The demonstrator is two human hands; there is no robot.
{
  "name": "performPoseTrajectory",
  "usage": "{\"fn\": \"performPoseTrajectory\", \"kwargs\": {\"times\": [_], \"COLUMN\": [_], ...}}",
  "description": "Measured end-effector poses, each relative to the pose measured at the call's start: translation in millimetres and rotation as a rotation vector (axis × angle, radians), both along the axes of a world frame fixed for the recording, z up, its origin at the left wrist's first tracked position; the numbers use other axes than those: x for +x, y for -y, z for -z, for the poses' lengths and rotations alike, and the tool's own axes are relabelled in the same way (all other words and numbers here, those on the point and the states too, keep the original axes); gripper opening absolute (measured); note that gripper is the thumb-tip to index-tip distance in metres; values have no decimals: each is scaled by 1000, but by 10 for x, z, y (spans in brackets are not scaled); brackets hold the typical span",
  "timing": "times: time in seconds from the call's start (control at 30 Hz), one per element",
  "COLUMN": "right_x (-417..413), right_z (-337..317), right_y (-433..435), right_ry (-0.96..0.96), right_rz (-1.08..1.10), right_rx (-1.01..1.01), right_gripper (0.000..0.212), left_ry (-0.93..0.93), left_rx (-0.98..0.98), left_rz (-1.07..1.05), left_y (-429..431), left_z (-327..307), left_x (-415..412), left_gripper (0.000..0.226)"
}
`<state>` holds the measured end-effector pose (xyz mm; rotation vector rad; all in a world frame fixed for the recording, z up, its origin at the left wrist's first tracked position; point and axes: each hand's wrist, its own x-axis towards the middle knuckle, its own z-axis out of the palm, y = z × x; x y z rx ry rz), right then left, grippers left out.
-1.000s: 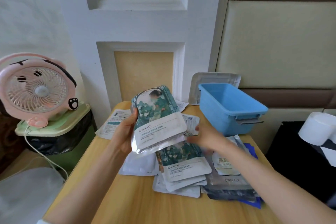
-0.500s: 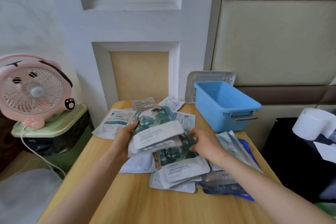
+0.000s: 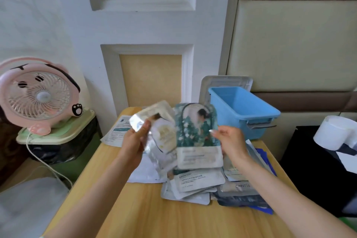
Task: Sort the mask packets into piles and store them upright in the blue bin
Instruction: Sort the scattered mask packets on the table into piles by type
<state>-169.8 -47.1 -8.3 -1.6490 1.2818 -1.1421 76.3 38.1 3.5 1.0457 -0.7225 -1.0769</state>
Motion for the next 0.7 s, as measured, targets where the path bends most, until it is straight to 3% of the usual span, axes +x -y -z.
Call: {"fn": "performPoseTrajectory", "kwargs": {"times": [0.13, 0.23, 0.3, 0.33, 0.4, 0.43, 0.47, 0.57, 0.7], "right_x": [-188, -189, -111, -72, -19, 7, 24, -18, -128], "right_z": [-195, -335, -321, -262, -92, -5, 45, 5, -82], "right_y": [60, -6, -85, -117, -170, -205, -236, -234, -154], "right_ry": [474, 541, 401, 166, -604, -903, -1033, -871, -609], "right_rz": [7, -172, -204, -169, -133, -106, -82, -17, -29], "right_rx": [260, 336, 369, 333, 181, 97, 38, -45, -88], "right_gripper": [19, 7, 12, 16, 23, 28, 32, 28, 20], "left_ry": [-119, -203, -278, -303, -307, -297, -280, -222, -174], "left_rx": [-22, 12, 57, 78, 82, 89, 112, 165, 194], "left_rz": [-40, -72, -51, -41, -2, 22, 44, 96, 154], "left_y": [-29, -57, -69, -83, -99, -106, -114, -135, -148], "left_z": [21, 49, 50, 47, 71, 87, 101, 104, 67], "left_x": [308, 453, 484, 488, 513, 517, 522, 565, 630], "left_gripper": [35, 35, 37, 39, 39, 40, 41, 41, 62]}}
